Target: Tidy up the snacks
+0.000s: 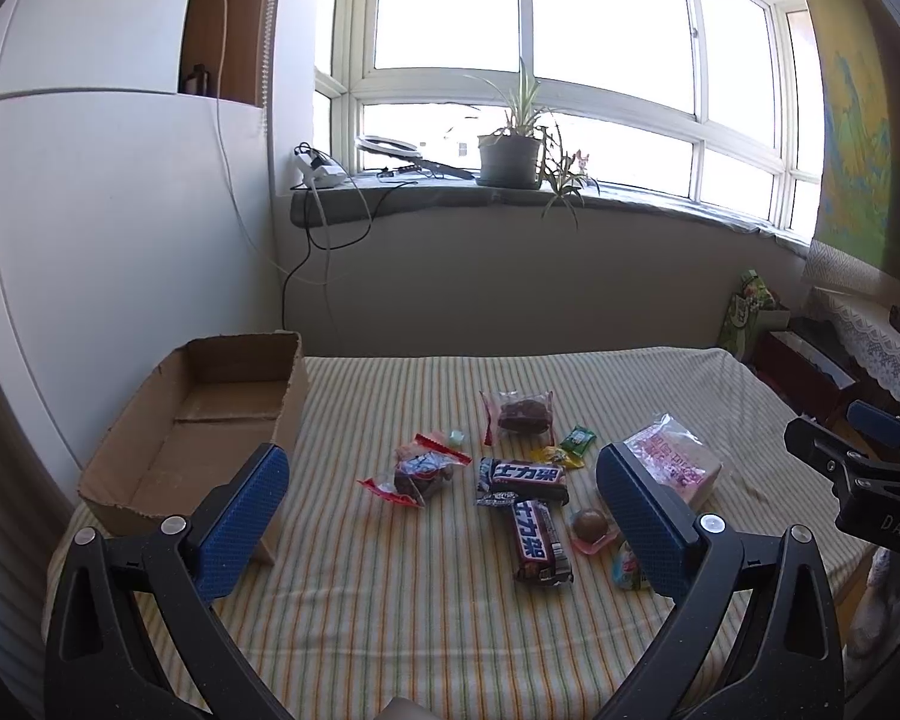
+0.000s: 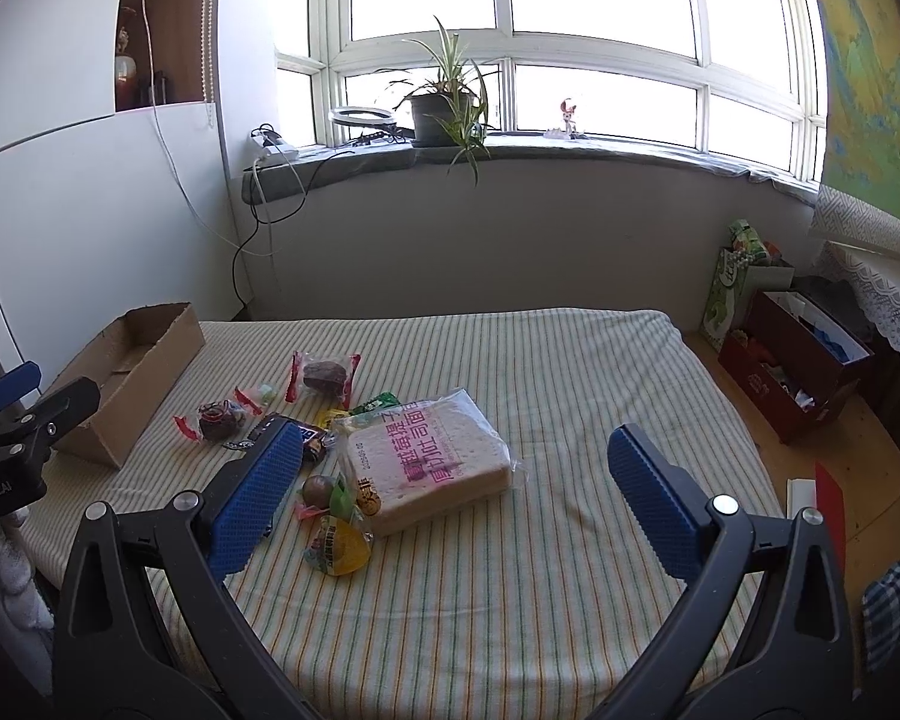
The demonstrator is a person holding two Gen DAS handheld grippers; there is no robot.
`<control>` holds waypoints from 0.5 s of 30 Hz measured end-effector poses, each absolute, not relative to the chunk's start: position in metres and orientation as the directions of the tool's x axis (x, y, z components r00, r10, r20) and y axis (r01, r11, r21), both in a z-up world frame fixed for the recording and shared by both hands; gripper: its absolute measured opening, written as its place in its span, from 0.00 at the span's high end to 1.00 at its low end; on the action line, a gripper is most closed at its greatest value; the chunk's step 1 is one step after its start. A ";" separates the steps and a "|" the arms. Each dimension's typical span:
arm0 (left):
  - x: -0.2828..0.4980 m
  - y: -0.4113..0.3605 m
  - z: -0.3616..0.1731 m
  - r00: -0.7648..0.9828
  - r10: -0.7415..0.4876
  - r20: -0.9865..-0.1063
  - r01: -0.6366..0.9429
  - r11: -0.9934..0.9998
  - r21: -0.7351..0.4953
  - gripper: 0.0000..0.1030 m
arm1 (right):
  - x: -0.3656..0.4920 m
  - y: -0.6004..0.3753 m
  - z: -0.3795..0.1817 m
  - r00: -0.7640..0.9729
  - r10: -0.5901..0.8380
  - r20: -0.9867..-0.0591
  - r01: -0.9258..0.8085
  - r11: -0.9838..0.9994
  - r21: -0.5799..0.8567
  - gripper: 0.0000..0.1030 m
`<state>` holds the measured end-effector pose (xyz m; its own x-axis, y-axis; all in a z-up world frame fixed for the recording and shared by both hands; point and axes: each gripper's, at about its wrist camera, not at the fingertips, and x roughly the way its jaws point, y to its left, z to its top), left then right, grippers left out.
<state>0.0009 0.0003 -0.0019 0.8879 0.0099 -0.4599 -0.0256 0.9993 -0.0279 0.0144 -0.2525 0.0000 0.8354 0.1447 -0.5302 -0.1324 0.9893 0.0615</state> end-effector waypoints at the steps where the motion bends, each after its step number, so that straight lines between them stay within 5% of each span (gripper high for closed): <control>1: 0.001 0.001 -0.002 0.888 0.009 -0.460 -0.025 0.999 -0.029 0.01 | 0.015 -0.252 0.000 0.833 0.146 -0.533 -0.134 0.989 0.062 0.00; 15: 0.000 0.002 -0.003 0.886 0.009 -0.464 -0.025 0.999 -0.029 0.01 | 0.017 -0.250 0.000 0.822 0.164 -0.546 -0.144 0.986 0.080 0.00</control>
